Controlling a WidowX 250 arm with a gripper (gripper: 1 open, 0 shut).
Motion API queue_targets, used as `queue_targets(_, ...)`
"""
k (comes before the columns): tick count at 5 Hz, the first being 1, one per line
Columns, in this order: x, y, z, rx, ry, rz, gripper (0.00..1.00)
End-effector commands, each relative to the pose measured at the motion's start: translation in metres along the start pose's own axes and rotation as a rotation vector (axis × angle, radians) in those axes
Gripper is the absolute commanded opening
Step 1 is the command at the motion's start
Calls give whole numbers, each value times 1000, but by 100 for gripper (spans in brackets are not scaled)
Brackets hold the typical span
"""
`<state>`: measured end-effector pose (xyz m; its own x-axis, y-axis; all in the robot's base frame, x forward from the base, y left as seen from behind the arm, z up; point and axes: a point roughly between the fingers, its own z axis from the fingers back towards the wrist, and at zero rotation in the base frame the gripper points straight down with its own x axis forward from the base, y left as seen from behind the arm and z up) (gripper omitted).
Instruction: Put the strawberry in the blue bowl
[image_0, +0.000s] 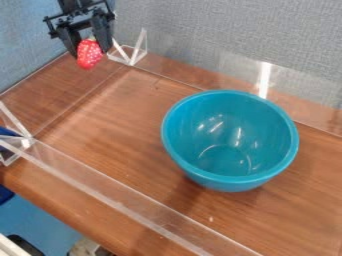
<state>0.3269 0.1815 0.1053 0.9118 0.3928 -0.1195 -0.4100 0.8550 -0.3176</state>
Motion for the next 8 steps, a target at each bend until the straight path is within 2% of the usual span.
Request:
queue_targets(1, 5, -12, 16, 15, -51, -49, 0)
queue_targets(3, -1, -30, 13, 6, -25, -127, 0)
queue_targets(4, -1, -32, 12, 2, -19, -142, 0)
queue_targets(7, -61, -108, 20, -36, 70, -444, 0)
queue_targets(8, -81, -126, 17, -35, 104, -533, 0)
